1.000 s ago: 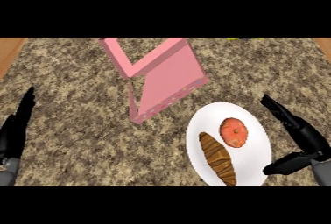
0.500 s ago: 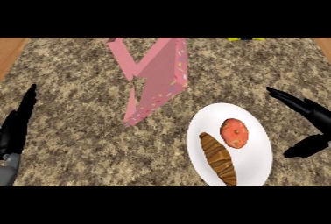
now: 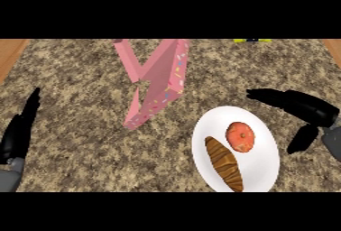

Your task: Pick the squash from the plate and place it in the cardboard box

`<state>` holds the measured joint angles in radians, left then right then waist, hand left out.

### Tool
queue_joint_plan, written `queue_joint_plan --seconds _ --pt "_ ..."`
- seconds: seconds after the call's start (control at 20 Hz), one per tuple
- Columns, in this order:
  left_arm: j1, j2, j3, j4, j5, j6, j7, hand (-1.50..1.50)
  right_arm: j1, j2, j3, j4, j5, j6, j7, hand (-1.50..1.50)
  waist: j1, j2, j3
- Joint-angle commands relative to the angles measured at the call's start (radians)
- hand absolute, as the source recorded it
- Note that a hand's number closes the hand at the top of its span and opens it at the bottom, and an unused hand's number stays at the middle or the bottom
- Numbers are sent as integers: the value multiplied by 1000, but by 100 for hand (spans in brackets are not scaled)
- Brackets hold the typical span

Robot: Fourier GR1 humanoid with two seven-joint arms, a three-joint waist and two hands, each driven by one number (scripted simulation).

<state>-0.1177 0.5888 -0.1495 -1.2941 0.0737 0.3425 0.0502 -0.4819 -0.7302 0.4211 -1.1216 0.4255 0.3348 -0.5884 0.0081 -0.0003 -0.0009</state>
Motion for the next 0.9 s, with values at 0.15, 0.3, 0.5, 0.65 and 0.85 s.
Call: queue_joint_plan --seconds 0.15,0.3,0.5,0.65,0.85 --pt "56 -14 26 -76 -30 -16 12 0 -76 100 25 26 130 78 148 -150 6 0 1" --pt "25 -17 86 -8 -26 -61 -18 0 -18 111 4 -60 171 95 185 -150 -4 0 1" --pt "10 -34 111 -9 -59 -96 19 0 -2 144 -25 -41 235 123 149 -150 -5 0 1" --pt "-14 -60 136 42 -89 -108 -6 0 27 178 -53 -99 268 138 182 -150 -8 0 1" --pt "-7 -98 123 -7 -140 -80 31 0 38 260 -47 -28 326 82 153 -150 -6 1 1"
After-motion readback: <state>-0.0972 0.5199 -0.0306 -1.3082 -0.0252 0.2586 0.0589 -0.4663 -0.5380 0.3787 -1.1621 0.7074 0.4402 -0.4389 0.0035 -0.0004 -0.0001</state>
